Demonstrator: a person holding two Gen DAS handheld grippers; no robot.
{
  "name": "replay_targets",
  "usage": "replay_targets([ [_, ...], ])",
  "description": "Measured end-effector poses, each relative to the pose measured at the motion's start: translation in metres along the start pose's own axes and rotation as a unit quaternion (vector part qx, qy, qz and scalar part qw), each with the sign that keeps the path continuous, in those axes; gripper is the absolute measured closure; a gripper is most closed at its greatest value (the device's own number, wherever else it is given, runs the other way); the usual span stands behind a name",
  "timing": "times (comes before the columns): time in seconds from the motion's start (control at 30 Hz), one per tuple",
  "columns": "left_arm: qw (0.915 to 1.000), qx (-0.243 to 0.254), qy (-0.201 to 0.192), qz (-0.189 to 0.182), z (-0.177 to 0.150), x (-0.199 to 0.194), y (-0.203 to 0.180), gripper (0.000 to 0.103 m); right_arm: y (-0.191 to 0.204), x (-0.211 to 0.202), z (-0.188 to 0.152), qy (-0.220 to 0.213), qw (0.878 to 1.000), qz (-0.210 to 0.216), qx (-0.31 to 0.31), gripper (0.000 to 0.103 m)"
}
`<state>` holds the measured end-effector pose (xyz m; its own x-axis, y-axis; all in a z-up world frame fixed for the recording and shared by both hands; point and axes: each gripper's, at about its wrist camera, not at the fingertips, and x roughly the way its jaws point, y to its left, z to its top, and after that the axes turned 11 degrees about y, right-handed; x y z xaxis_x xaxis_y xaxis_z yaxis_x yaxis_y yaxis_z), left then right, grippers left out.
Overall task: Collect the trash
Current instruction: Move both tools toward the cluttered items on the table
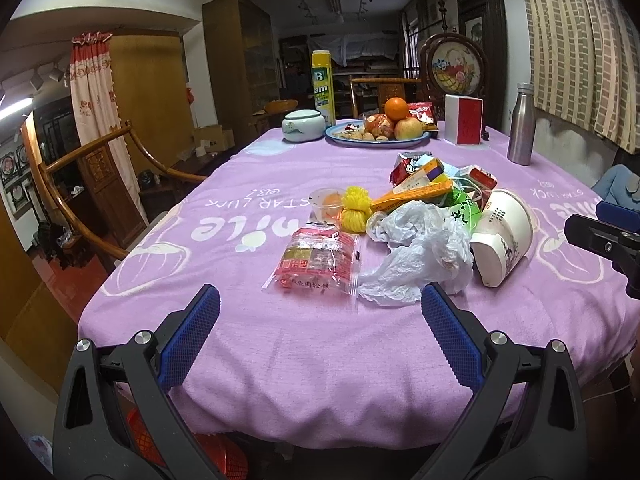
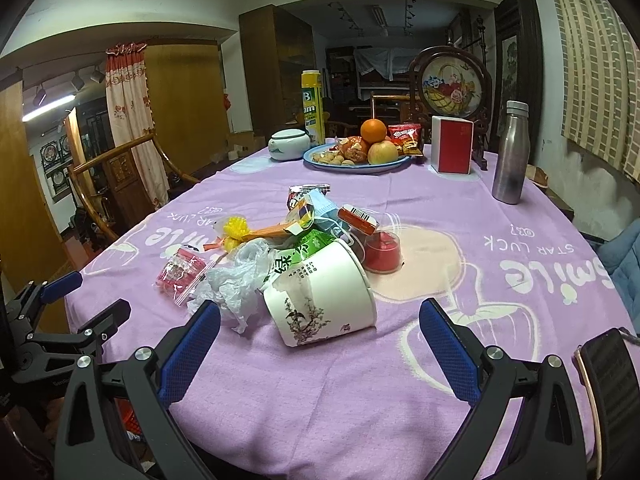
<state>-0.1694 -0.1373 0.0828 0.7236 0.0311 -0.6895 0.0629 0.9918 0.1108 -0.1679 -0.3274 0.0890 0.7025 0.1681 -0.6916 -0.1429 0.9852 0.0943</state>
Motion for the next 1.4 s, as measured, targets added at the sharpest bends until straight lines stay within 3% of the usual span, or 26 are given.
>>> replay_targets([
  [1.4,0.9990,-0.007,0.039,-0.018,-0.019,0.024,0.048,0.006,0.003,0.025,0.000,0.030,0.999,-0.005,-0.012,0.006],
])
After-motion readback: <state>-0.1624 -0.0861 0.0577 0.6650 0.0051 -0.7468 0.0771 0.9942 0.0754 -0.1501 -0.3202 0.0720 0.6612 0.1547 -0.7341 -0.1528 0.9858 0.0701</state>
